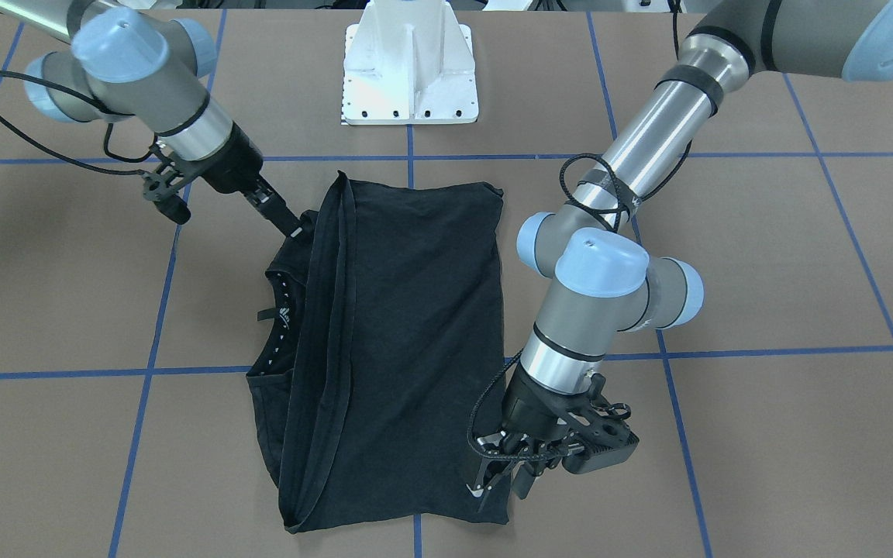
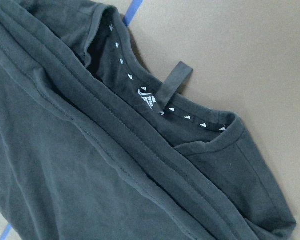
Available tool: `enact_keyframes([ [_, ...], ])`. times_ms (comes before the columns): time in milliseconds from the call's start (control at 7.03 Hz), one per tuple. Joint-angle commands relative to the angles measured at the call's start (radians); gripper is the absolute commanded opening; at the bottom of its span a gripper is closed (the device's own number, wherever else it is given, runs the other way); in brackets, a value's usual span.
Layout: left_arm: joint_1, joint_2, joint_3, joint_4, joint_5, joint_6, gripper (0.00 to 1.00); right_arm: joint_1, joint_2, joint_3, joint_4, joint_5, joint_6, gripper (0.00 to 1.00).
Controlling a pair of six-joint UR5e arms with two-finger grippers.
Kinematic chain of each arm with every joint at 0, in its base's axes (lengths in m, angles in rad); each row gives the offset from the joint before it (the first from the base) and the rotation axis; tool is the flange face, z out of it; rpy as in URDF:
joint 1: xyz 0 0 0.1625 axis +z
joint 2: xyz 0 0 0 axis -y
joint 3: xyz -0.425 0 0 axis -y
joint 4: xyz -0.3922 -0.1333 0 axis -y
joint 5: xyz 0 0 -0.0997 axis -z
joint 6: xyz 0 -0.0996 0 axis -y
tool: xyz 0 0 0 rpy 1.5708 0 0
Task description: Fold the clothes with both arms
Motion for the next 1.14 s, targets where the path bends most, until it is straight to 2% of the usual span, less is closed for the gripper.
enact_keyframes([
  [0,-0.027,0.149,-0.162,0.014,-0.104,0.009,0.98,-0.127,0.112,0.004,-0.282,-0.092,-0.224,1.00],
  [142,-0.029,0.226,-0.231,0.014,-0.117,0.078,0.98,-0.203,0.174,0.004,-0.443,-0.163,-0.363,0.94],
  [284,-0.029,0.317,-0.308,0.014,-0.143,0.127,0.97,-0.256,0.238,0.004,-0.588,-0.212,-0.471,0.81],
  [427,-0.031,0.393,-0.365,0.012,-0.144,0.135,0.97,-0.323,0.290,0.001,-0.730,-0.322,-0.590,0.69],
  [569,-0.029,0.417,-0.376,0.012,-0.143,0.135,0.97,-0.350,0.309,-0.002,-0.818,-0.361,-0.692,0.56],
  [711,-0.029,0.429,-0.379,0.011,-0.140,0.134,0.97,-0.353,0.315,-0.014,-0.825,-0.380,-0.732,0.45],
  [853,-0.029,0.431,-0.379,0.011,-0.138,0.132,0.97,-0.355,0.326,-0.047,-0.825,-0.401,-0.795,0.40],
  [995,-0.028,0.431,-0.379,0.011,-0.137,0.130,0.97,-0.362,0.329,-0.075,-0.822,-0.407,-0.817,0.40],
])
